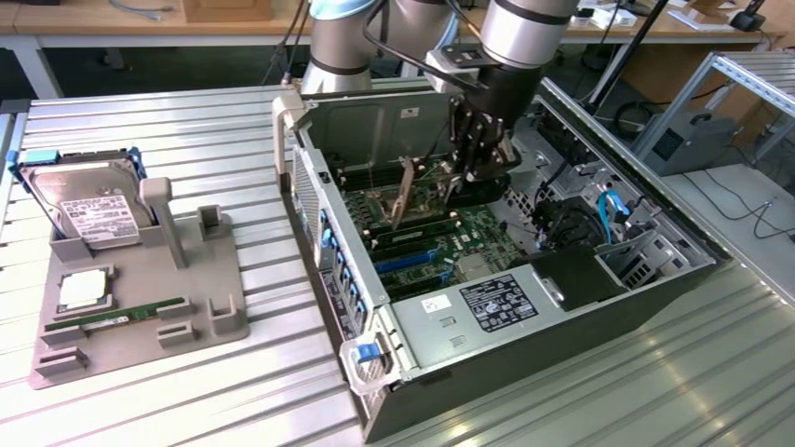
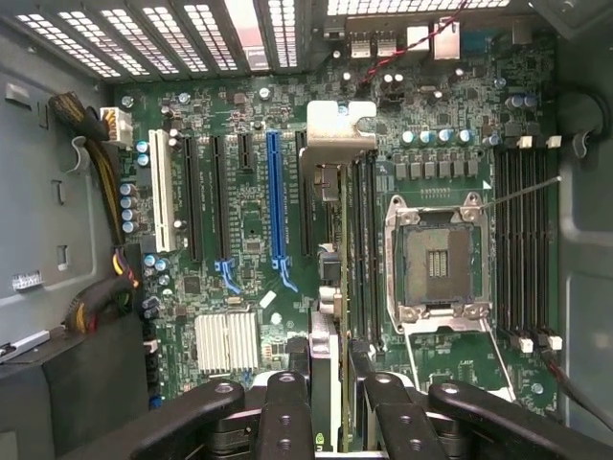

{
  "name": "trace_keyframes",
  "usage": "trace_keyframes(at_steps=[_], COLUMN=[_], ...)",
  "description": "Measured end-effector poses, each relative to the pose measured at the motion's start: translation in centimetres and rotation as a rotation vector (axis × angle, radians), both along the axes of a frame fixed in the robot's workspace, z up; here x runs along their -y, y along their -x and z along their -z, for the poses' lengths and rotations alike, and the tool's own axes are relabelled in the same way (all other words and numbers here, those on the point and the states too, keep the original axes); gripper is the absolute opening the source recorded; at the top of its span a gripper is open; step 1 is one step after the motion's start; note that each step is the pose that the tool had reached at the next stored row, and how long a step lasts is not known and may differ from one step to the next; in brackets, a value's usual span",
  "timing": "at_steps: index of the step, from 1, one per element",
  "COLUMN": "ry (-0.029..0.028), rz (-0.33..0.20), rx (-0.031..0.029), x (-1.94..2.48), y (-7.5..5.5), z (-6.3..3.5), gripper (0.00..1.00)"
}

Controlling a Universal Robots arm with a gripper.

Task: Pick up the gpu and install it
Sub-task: 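Insert the gpu into the slot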

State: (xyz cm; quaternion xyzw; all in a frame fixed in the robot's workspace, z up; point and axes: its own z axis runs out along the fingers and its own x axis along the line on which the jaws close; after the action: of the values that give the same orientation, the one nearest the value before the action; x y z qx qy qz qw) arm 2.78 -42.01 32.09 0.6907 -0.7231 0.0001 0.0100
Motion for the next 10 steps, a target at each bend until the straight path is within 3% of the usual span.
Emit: trace_keyframes(at_steps=[10], ry=[-0.0001], rz=[-0.001], rx=[0.0], x=[0.26], y=[1.07], z=[0.44], gripper=[0.27])
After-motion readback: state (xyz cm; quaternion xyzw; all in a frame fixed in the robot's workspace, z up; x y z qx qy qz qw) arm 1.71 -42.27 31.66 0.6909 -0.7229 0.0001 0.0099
